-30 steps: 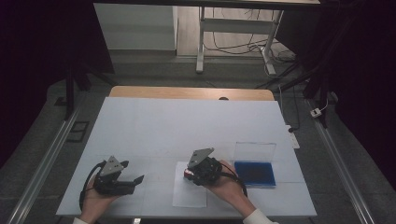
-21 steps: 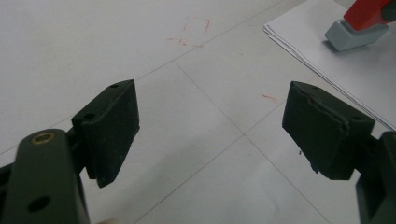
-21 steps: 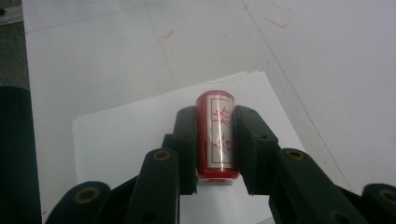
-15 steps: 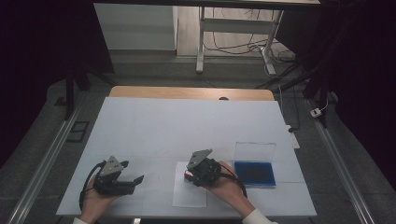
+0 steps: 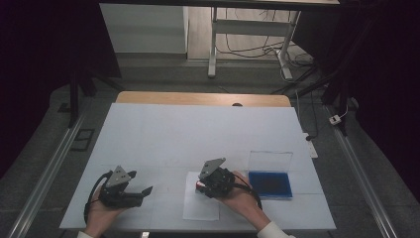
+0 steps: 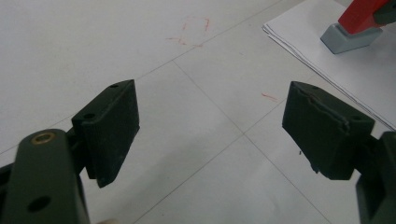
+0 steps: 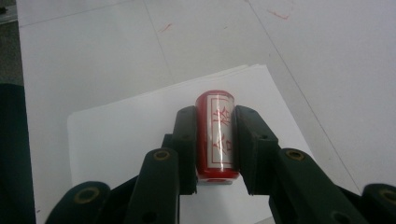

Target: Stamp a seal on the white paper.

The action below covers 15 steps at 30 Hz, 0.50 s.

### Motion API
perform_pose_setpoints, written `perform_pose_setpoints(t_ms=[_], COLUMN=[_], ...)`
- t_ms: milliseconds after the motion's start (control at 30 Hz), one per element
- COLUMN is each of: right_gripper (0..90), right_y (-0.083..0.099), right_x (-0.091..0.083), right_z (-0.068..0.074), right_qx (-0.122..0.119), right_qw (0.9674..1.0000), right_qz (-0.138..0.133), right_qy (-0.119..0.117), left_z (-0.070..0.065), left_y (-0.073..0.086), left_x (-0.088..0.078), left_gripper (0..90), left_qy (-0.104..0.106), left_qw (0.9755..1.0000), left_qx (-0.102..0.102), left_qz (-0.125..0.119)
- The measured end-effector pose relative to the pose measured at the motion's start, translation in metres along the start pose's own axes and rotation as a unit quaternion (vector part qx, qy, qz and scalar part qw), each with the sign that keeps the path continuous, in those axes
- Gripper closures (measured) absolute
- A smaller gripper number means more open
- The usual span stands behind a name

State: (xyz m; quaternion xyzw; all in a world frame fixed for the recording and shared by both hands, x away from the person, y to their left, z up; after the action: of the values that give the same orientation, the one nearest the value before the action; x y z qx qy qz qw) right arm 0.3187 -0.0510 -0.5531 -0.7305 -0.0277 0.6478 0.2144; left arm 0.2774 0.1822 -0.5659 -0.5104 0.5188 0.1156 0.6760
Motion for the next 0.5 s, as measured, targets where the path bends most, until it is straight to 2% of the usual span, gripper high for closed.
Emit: perform_pose_setpoints(t_ms=[300,400,467,500], right_gripper=[70.4,70.6,70.6,70.6], right_y=[0.0,-0.0002,-0.0004,-0.0004], right_x=[0.0011,0.0011,0.0012,0.0009], right_z=[-0.0012,-0.0007,-0.0014,-0.0006], right_qx=[0.008,0.008,-0.002,0.004], right_qw=[0.9999,1.0,1.0,1.0], right_qz=[-0.001,0.002,0.005,0.009], right_qy=[-0.005,-0.003,0.001,0.001], left_z=[-0.0004,-0.0008,-0.0013,-0.0012], left_y=[0.0002,0.0001,0.0,0.0], left_x=[0.0,0.0002,0.0001,0.0001], left_gripper=[18.7,18.7,18.7,18.7], left_qy=[-0.001,-0.001,-0.001,-0.002], left_qw=[1.0,1.0,1.0,1.0], left_qx=[0.001,0.0,0.001,0.001], left_qz=[0.001,0.001,0.001,0.001])
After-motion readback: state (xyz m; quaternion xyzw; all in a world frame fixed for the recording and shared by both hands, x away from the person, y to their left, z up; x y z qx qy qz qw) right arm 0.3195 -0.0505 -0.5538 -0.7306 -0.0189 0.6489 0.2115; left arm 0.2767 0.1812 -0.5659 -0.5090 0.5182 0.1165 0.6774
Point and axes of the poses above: each handheld gripper's, and its own axes: x roughly forward along the jaws, y roughly out of its underside, z roughly to its left, the point moved 8 cm from there along x, roughly forward along the jaws, and after that the axes turned 15 degrees about z, right-handed, at the moved point
